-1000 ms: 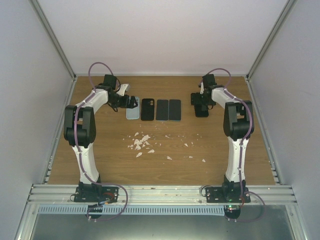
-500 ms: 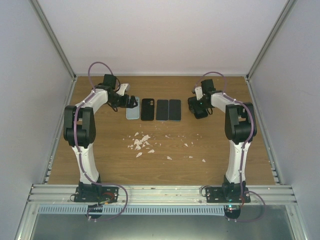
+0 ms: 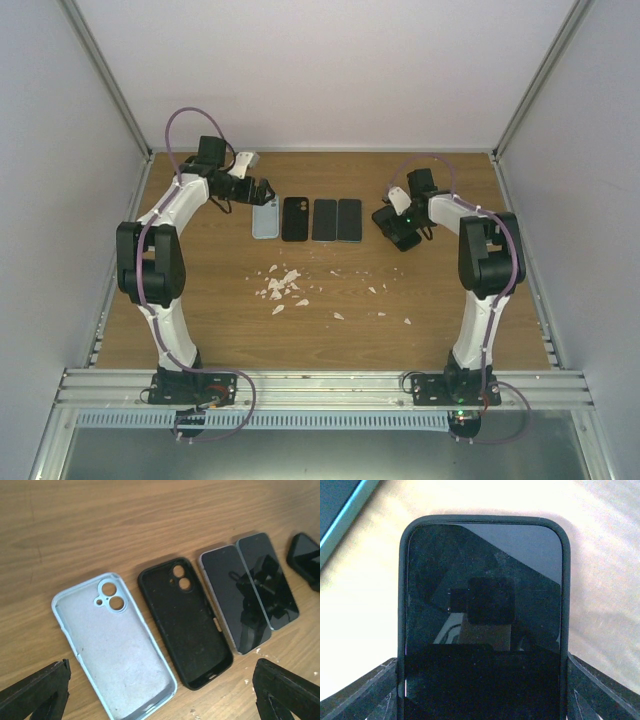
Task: Take the phone out of the phone case
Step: Pick up the phone at the center of the board.
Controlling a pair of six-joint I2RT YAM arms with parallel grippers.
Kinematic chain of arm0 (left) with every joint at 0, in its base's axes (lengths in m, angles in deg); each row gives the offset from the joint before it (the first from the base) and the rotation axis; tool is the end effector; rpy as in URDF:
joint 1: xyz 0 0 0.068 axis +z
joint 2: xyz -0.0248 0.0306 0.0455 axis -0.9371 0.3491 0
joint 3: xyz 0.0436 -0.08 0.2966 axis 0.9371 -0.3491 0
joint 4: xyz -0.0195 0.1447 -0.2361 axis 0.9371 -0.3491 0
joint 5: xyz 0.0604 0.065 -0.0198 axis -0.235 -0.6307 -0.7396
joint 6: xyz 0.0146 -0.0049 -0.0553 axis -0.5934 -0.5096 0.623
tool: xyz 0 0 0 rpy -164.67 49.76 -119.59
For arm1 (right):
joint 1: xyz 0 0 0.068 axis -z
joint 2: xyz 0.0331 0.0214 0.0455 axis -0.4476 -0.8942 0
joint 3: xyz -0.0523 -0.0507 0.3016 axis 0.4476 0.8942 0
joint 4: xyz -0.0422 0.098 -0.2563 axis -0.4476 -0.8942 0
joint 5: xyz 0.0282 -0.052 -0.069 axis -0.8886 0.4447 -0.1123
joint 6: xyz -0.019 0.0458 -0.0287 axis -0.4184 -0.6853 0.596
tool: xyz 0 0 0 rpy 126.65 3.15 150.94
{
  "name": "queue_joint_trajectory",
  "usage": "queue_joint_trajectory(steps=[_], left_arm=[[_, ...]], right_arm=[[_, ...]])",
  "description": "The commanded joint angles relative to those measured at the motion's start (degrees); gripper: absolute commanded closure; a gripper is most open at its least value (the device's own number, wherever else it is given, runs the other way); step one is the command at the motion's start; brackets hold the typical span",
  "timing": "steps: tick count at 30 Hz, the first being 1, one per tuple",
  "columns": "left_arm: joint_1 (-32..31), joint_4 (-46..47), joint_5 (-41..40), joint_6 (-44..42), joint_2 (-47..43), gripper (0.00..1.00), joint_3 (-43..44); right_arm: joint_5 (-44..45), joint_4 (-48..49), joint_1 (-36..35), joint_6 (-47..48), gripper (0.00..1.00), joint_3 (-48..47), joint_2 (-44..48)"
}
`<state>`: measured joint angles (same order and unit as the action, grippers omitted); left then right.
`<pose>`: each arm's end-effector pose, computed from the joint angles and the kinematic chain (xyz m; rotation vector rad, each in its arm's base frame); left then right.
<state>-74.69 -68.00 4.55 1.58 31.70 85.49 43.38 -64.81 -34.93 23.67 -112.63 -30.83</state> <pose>0.4490 -0.0586 0.2697 0.3942 2.4734 -0.5966 0.4356 0.0709 0.1629 -0.7007 2.6216 0.1756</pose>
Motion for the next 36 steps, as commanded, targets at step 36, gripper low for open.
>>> queue_joint_trajectory(steps=[36], left_arm=[[-21.53, -23.24, 35.87, -26.80, 10.14, 0.12, 12.08]], right_arm=[[-4.30, -1.99, -20.09, 42.48, 0.49, 26.75, 44.72]])
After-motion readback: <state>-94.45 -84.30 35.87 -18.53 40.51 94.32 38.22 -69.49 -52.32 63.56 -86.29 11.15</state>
